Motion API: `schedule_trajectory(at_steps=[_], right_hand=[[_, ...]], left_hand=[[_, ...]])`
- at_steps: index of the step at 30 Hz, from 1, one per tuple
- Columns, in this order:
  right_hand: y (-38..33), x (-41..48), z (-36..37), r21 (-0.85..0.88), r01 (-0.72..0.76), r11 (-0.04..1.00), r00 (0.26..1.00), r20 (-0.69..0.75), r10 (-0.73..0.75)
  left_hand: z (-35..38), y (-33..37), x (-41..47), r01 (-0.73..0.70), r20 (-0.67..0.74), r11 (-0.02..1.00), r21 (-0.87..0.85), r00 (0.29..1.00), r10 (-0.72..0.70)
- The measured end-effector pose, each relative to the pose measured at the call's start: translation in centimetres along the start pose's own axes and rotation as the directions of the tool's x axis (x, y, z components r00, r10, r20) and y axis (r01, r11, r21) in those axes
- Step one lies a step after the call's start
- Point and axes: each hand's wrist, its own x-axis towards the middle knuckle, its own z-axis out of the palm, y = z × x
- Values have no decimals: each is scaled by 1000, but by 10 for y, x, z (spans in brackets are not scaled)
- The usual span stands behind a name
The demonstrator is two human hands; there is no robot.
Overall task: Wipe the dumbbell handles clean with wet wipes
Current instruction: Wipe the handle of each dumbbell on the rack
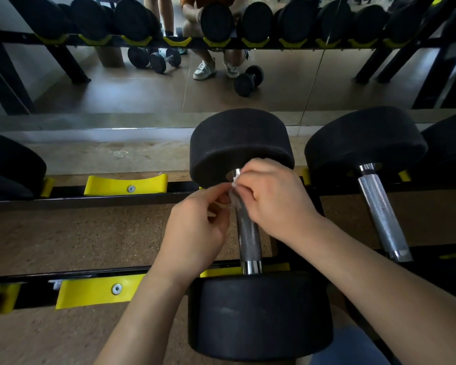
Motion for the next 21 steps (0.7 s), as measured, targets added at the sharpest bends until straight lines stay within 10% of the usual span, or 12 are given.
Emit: schedule_trajectory(at_steps=[9, 16, 21], right_hand=[[16, 12, -16, -62, 293, 954, 937, 216, -274], [13, -8, -24, 4, 526, 851, 787, 378, -488], [23, 4, -18, -148, 465, 873, 868, 267, -418]], left_hand=[[-41, 25, -42, -231, 290, 973, 20, 933, 215], [-9, 41, -71, -475, 218, 872, 118, 869, 444], [2, 52, -80, -609, 150, 740, 284, 791, 593]])
